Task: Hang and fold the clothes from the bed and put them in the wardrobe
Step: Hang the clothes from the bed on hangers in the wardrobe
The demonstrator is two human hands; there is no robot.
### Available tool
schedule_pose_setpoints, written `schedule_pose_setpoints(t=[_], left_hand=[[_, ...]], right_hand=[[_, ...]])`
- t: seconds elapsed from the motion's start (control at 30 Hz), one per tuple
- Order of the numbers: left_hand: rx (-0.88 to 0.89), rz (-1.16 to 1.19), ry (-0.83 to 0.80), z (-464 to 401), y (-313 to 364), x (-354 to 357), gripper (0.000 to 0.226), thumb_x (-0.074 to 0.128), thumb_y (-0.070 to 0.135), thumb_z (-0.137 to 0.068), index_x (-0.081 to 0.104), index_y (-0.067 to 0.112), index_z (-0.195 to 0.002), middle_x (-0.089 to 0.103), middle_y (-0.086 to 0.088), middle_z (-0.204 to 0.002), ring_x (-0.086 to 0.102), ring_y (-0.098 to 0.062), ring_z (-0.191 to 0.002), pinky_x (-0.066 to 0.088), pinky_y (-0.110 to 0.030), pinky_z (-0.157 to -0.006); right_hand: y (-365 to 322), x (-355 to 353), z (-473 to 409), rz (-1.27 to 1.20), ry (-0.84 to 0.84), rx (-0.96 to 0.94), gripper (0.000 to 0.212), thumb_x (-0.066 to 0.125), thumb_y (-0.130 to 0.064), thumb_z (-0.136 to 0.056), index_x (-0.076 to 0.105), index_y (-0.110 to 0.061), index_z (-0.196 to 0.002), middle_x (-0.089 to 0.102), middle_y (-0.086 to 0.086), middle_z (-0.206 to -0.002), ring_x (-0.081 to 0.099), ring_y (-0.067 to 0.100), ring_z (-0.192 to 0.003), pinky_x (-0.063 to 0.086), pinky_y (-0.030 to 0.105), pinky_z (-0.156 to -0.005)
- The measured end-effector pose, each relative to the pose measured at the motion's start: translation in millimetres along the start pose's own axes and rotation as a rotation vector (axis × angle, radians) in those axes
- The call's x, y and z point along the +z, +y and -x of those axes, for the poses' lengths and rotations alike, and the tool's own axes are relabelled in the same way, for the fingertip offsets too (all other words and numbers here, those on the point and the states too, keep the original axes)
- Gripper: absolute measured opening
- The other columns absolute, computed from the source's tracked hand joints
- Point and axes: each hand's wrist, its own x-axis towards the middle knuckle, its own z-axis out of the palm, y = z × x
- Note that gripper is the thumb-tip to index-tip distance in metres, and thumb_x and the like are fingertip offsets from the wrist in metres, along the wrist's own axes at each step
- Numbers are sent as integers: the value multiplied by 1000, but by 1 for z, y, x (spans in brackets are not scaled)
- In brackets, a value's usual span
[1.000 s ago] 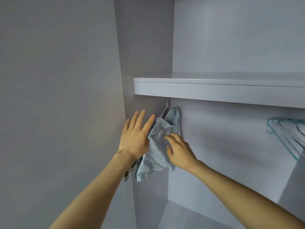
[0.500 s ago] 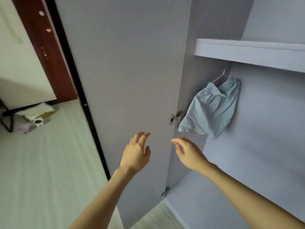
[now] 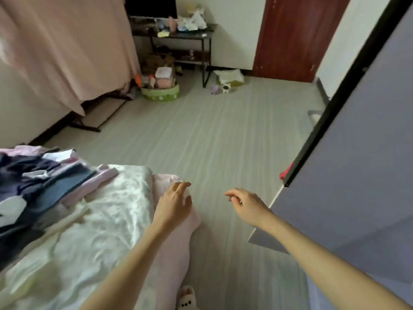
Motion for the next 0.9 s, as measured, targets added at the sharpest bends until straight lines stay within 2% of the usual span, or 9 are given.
schedule_pose_setpoints(t=[0.13,0.27,0.37,0.5,0.6,0.67,0.77,0.83,0.9], left_hand=[[-248,9,100,30,-105,-46,43,45,25,-89,56,13,-128,55,-8,-129,52,-29,-118,44,-36,-95],[-445,7,174,49,-200,-85,37,50,17,-94,53,13,-130,53,-4,-130,51,-23,-120,40,-33,-96],[-577,7,245,57,-283,-124,36,51,15,-92,55,10,-127,55,-8,-126,52,-28,-117,42,-37,-96],[-776,-49,267,70,-391,-172,44,51,12,-89,50,9,-132,49,-12,-133,48,-30,-121,41,-42,-98],[-823,-109,258,77,-469,-196,49,53,10,-86,46,7,-134,47,-15,-135,44,-32,-122,37,-43,-101],[-829,-214,236,71,-517,-207,56,57,18,-86,40,11,-139,41,-13,-141,39,-31,-127,30,-39,-105],[-854,-347,106,51,-571,-213,81,60,35,-86,12,24,-151,9,-9,-157,11,-33,-143,24,-45,-110],[-824,-453,-29,37,-597,-212,89,61,33,-86,-1,34,-150,-10,-5,-159,-5,-33,-145,19,-49,-112],[-751,-545,-74,23,-624,-207,76,59,29,-88,14,34,-150,-4,-3,-160,-5,-31,-145,15,-49,-112]], right_hand=[[-82,70,-60,27,-179,-152,33,38,-14,-97,59,-15,-123,60,1,-122,54,19,-114,40,27,-97],[-155,135,-114,81,-306,-263,33,40,-14,-96,59,-17,-123,61,1,-126,54,19,-117,40,27,-97],[-217,191,-164,102,-386,-305,33,39,-13,-97,58,-18,-123,59,-2,-126,53,16,-118,37,25,-98],[-295,273,-215,135,-475,-409,34,38,-14,-96,58,-17,-124,59,0,-126,55,17,-114,42,29,-96],[-344,332,-243,143,-531,-469,35,37,-13,-97,54,-16,-127,57,0,-126,53,18,-114,42,30,-96],[-368,372,-261,154,-546,-504,36,37,-12,-96,53,-17,-128,57,1,-124,52,20,-113,41,31,-95],[-386,420,-282,148,-555,-514,36,38,-11,-96,52,-17,-128,56,2,-122,53,22,-112,40,32,-94],[-387,439,-291,123,-550,-502,35,38,-11,-96,52,-17,-128,56,1,-121,53,21,-111,40,31,-93],[-382,455,-302,124,-552,-491,36,38,-11,-95,51,-17,-129,56,1,-121,54,21,-110,40,31,-94]])
